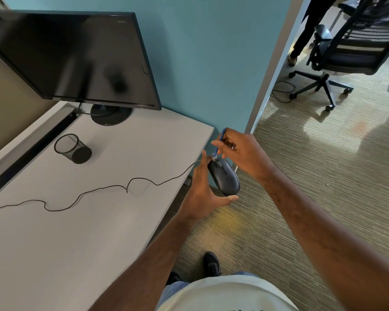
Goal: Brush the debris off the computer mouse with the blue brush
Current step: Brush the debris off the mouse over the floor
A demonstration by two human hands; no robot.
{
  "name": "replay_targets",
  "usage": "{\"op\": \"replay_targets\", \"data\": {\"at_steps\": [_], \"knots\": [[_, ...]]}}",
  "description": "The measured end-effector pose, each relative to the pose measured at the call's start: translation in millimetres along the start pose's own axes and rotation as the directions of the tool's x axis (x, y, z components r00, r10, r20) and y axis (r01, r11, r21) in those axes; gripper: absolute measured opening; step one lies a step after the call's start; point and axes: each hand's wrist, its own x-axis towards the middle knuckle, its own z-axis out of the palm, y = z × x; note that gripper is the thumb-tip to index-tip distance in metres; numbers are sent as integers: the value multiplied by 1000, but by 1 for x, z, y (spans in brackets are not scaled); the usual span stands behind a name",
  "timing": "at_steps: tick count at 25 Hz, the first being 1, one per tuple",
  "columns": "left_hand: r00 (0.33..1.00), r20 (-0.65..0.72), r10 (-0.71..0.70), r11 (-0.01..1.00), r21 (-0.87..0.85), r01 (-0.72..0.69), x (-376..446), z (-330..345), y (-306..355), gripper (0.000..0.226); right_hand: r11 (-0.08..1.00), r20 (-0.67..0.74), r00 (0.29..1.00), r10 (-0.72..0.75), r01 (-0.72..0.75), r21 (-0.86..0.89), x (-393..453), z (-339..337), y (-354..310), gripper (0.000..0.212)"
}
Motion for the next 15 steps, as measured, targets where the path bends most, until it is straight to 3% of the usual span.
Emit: {"op": "replay_targets", "data": {"at_steps": [4,15], "knots": [[998,-46,30,1000,-2,-30,2,-3,1,141,999,-94,996,1,3,38,0,3,-3,21],[994,-99,42,999,3,-42,7,-1,-3,142,994,-140,990,-19,34,100,-4,4,6,19]]}}
